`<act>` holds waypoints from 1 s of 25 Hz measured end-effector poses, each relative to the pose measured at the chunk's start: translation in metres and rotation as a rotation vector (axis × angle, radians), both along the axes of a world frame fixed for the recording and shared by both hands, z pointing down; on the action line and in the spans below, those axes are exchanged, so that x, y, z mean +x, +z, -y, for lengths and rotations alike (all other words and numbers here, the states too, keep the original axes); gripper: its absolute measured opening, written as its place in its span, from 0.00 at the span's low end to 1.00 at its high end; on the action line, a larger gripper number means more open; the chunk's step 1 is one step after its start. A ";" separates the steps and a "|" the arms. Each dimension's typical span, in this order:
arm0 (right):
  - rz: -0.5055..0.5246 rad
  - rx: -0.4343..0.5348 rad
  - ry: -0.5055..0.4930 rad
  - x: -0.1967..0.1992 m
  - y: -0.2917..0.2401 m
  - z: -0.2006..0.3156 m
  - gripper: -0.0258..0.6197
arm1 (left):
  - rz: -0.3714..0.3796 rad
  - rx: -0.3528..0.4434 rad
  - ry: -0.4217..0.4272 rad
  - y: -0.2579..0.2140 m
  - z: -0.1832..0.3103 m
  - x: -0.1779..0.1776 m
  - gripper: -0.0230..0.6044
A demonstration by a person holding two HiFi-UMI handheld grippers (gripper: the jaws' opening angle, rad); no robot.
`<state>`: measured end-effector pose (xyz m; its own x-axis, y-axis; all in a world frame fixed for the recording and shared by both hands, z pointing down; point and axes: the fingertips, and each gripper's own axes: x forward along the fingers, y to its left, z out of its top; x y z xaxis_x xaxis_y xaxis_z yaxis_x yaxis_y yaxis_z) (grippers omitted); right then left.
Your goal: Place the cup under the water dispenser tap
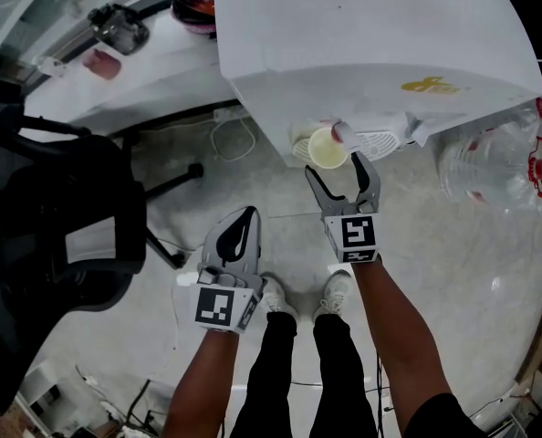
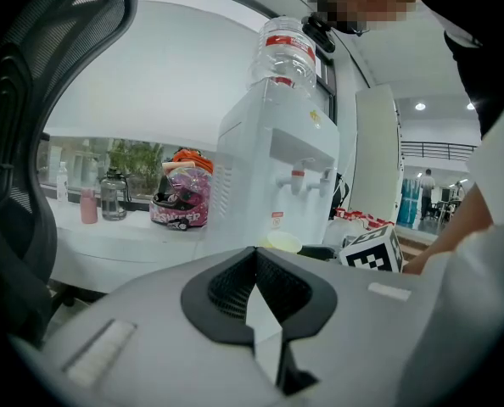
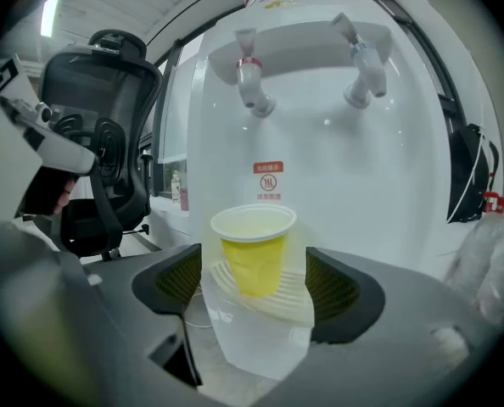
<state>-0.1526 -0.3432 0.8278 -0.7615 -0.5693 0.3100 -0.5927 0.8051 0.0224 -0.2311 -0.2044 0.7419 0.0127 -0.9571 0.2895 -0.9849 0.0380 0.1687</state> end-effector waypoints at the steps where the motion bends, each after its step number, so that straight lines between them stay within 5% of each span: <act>1: 0.003 -0.005 0.002 0.005 -0.004 -0.005 0.63 | -0.003 -0.004 -0.001 -0.003 -0.001 0.000 0.06; 8: 0.062 0.107 -0.078 0.045 -0.108 -0.073 0.58 | -0.062 -0.016 -0.008 -0.057 -0.020 0.011 0.06; 11: 0.120 0.119 -0.082 0.061 -0.165 -0.095 0.49 | -0.061 -0.003 -0.002 -0.090 -0.020 0.024 0.06; 14: 0.069 0.139 -0.103 0.082 -0.204 -0.107 0.38 | -0.045 0.015 0.005 -0.117 -0.018 0.046 0.06; 19: 0.153 0.099 -0.020 0.115 -0.288 -0.115 0.10 | -0.051 0.046 0.016 -0.185 -0.033 0.083 0.06; 25: 0.157 0.082 -0.059 0.119 -0.360 -0.126 0.04 | -0.001 0.066 0.049 -0.242 -0.049 0.098 0.06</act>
